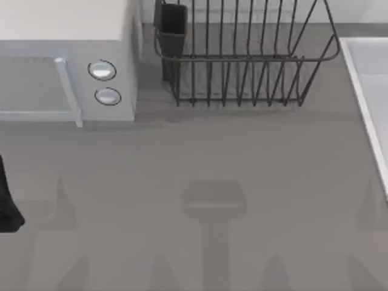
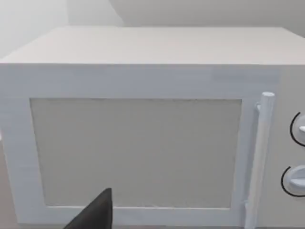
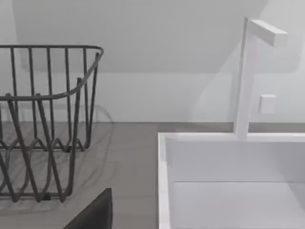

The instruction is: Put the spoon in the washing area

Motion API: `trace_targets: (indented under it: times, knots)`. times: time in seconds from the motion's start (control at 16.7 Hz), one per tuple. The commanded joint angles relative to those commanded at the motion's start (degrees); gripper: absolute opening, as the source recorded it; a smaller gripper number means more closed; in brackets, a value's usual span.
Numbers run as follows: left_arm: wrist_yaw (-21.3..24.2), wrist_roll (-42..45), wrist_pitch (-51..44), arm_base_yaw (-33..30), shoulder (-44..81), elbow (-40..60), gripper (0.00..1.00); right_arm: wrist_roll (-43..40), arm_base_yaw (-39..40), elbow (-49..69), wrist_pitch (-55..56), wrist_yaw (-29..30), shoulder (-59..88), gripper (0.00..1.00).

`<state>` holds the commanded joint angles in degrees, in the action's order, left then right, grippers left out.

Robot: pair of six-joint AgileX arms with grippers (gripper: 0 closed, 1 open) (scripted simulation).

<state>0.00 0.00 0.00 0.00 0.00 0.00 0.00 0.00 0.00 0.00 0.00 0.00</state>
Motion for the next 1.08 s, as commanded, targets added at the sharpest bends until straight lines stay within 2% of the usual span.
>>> trace_targets:
  times: [0.24, 0.42, 0.6, 1.08]
  knots:
    - [0.00, 0.00, 0.00, 0.00, 0.00, 0.00, 1.00, -1.91, -0.40, 1.50, -1.75, 0.02, 1.91, 1.00]
    - [0.00, 0.00, 0.00, 0.00, 0.00, 0.00, 1.00, -9.22, -1.63, 6.64, -7.79, -0.01, 9.13, 1.00]
    - [0.00, 0.00, 0.00, 0.00, 0.00, 0.00, 1.00, -21.98, -3.39, 14.01, -16.85, -0.16, 20.86, 1.00]
    - [0.00, 0.00, 0.00, 0.00, 0.00, 0.00, 1.00, -64.77, -9.03, 35.54, -45.28, -0.50, 58.44, 1.00]
